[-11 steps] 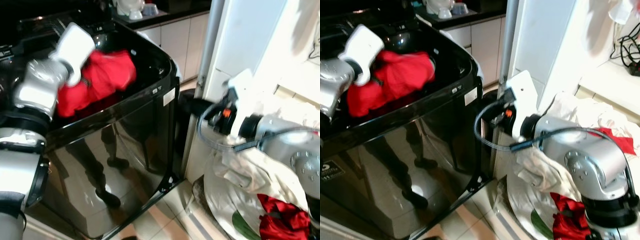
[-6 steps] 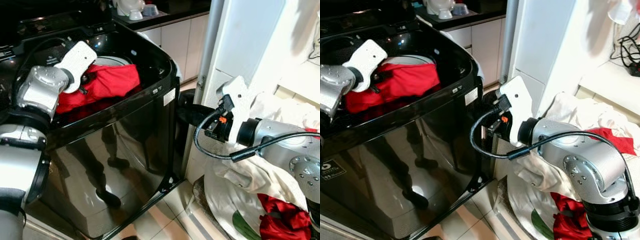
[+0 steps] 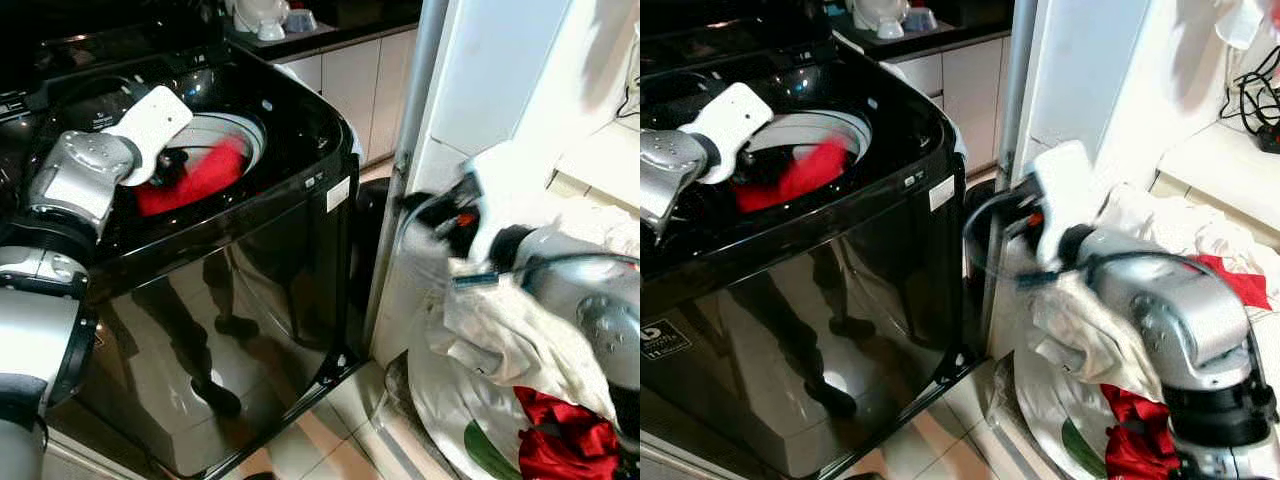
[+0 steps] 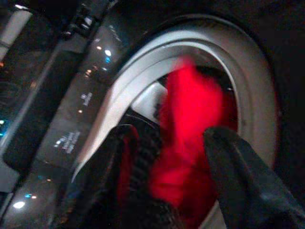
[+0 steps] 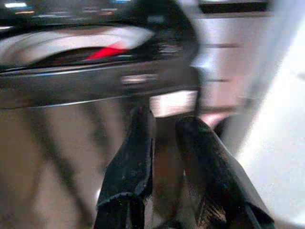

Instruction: Clothes washing

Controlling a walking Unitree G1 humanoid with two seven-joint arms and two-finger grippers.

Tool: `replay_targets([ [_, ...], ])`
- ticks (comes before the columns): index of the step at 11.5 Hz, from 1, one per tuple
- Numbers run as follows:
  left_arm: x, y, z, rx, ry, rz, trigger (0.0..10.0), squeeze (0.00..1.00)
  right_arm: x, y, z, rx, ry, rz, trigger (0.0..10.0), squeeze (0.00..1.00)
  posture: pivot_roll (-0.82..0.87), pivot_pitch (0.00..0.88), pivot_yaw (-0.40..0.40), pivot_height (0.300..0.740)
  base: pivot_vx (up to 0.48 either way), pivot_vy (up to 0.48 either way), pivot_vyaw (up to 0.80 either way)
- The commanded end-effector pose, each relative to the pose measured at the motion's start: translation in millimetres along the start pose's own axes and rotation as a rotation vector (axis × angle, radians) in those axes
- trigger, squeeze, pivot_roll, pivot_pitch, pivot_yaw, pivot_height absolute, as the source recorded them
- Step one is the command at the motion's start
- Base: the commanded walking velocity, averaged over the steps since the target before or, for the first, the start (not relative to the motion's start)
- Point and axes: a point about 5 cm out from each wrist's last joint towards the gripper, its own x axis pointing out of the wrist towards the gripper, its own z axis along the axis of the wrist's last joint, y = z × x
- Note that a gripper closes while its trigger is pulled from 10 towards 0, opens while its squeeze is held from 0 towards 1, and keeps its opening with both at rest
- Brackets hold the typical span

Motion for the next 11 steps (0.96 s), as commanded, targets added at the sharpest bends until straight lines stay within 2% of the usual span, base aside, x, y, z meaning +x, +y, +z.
replay_targets([
  [1,-3.9,10.3,11.7,-0.003,-0.048,0.032,10.0,0.0,-1.6,-9.6,6.2,-0.007,-0.025,-0.071,10.0,0.0,-0.05,0.0,0.056,0.74,0.0,0.0,0.0],
  [3,-1.0,-10.4,29.8,-0.125,-0.23,-0.092,10.0,0.0,-5.5,-26.5,-3.6,-0.039,0.035,-0.205,10.0,0.0,-0.05,0.0,0.059,0.74,0.0,0.0,0.0],
  [4,-1.6,-38.1,43.6,-0.23,-0.385,-0.235,10.0,0.0,-11.0,-41.2,-15.9,-0.077,0.119,-0.306,10.0,1.0,-0.05,0.0,0.061,0.74,0.0,0.0,0.0],
  [5,-7.1,-64.3,54.3,-0.223,-0.514,-0.33,10.0,0.0,-17.1,-49.0,-24.9,-0.139,0.195,-0.339,10.0,1.0,-0.05,0.0,0.059,0.74,0.0,0.0,0.0],
  [6,-10.3,-79.1,57.2,-0.214,-0.554,-0.379,10.0,0.0,-20.8,-52.3,-27.9,-0.148,0.221,-0.344,10.0,1.0,-0.05,0.0,0.059,0.74,0.0,0.0,0.0],
  [7,-25.9,-119.4,68.5,-0.233,-0.666,-0.528,10.0,0.0,-33.2,-59.1,-33.5,-0.182,0.291,-0.326,10.0,1.0,-0.06,0.0,0.059,0.74,0.0,0.0,0.0],
  [10,-41.2,-152.8,70.7,-0.266,-0.688,-0.671,10.0,0.0,-55.4,-64.3,-37.2,-0.252,0.388,-0.271,10.0,1.0,-0.06,0.0,0.061,0.74,0.0,0.0,0.0],
  [11,-51.4,-166.4,70.9,-0.299,-0.71,-0.729,10.0,0.0,-75.9,-72.7,-35.2,-0.303,0.456,-0.277,10.0,1.0,-0.07,0.0,0.063,0.74,0.0,0.0,0.0],
])
